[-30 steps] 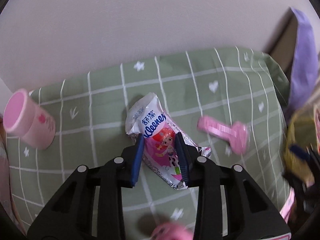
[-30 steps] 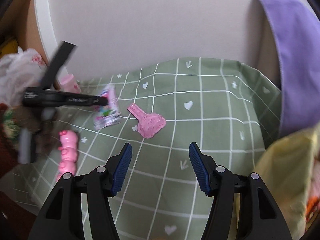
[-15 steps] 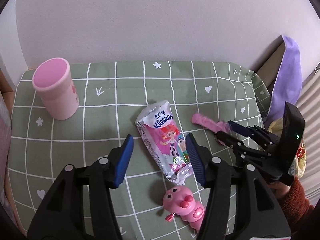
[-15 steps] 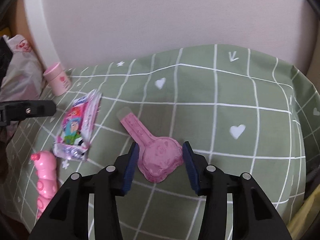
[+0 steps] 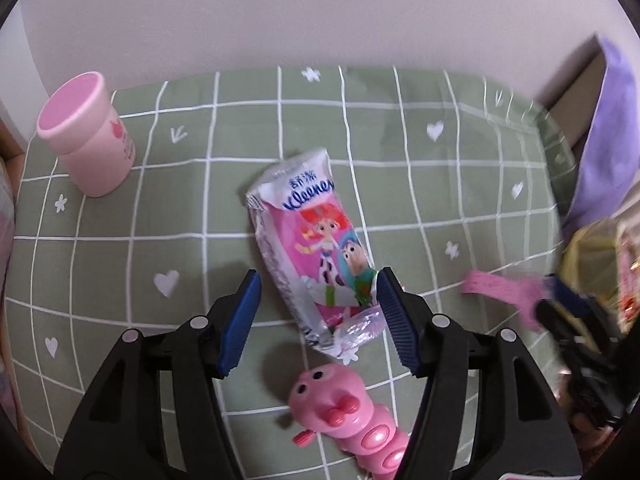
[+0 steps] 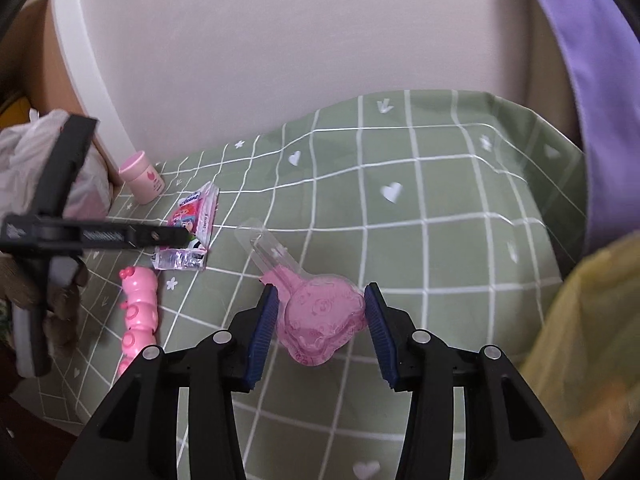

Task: Collect trash
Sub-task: 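Lift the Kleenex packet and pink lollipop candy over the yellow trash bag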

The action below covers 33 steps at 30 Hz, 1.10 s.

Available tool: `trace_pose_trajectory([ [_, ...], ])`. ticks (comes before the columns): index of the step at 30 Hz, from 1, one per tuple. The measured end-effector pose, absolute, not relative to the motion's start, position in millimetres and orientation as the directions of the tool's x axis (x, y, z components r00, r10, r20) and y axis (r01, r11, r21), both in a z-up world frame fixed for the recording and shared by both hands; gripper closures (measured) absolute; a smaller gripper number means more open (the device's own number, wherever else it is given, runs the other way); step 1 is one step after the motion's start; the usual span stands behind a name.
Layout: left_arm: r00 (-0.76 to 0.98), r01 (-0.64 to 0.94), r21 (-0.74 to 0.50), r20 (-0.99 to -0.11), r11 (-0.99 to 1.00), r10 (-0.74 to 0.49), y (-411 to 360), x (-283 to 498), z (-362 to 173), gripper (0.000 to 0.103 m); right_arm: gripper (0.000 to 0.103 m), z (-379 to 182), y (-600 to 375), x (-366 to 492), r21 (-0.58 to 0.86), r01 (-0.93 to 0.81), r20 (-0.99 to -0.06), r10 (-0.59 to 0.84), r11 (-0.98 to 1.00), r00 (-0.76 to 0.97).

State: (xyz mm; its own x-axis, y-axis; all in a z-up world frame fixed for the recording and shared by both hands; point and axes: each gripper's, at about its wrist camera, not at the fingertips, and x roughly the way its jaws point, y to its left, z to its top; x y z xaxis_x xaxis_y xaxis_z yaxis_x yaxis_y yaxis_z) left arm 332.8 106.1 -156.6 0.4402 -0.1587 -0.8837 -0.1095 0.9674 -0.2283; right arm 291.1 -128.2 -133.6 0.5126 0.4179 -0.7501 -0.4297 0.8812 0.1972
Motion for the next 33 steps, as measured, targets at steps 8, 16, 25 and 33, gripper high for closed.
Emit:
trace_pose_trajectory([
  [8, 0.483, -0.074, -0.176, -0.868, 0.982, -0.119, 84, 342, -153, 0.086, 0.061, -118, -154, 270, 0.196, -0.402, -0.728, 0.408, 0.894, 0.551],
  [16, 0.643, 0.001, -0.225, -0.746, 0.974, -0.173, 65, 315, -83, 0.093, 0.061, -83, -181, 248, 0.150, -0.403, -0.673, 0.392, 0.903, 0.627],
  [25, 0.735, 0.279, -0.306, -0.542, 0.910, -0.407, 5, 303, 16, 0.093, 0.061, 7, -222, 221, -0.010, -0.360, -0.506, 0.306, 0.933, 0.806],
  [33, 0.665, 0.527, -0.254, -0.470, 0.811, -0.580, -83, 283, 54, 0.093, 0.060, 57, -298, 196, -0.024, -0.160, -0.407, 0.137, 0.987, 0.903],
])
